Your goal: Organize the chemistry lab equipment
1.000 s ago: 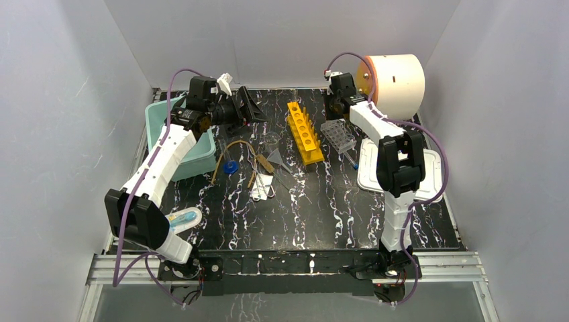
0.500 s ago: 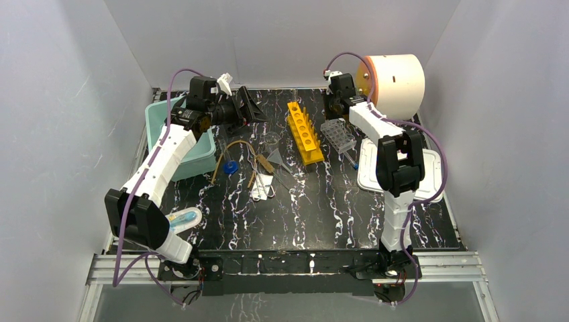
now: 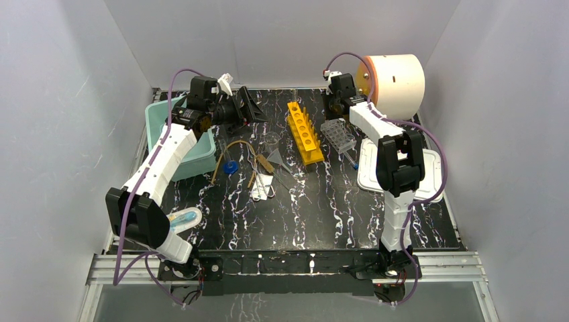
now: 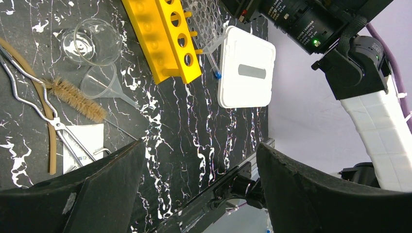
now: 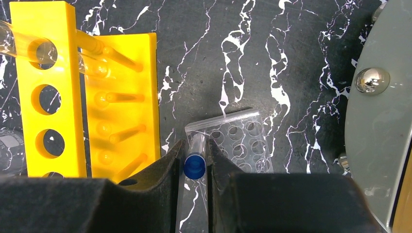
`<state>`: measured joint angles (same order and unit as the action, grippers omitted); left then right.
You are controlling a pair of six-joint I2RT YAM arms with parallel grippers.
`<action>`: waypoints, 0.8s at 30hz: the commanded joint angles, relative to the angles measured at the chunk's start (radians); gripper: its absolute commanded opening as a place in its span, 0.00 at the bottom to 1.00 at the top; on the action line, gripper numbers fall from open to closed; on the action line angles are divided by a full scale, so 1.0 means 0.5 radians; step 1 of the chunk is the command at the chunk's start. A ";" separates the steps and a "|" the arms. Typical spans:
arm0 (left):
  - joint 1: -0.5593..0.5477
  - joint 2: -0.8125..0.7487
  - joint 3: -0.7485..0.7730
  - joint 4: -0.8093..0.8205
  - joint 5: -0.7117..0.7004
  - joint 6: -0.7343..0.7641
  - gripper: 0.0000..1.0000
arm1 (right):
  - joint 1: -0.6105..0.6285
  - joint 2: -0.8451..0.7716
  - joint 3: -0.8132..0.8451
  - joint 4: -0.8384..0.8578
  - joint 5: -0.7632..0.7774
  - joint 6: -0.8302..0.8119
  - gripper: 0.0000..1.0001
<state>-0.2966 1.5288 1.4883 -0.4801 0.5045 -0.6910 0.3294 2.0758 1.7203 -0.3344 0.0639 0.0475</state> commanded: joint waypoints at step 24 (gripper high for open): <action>-0.004 -0.012 0.073 -0.031 0.013 0.011 0.84 | 0.013 0.090 0.115 -0.031 0.015 -0.049 0.30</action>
<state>-0.2966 1.5341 1.4952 -0.4805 0.5045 -0.6914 0.3294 2.0895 1.7260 -0.3855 0.0532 0.0402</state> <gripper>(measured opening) 0.836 0.294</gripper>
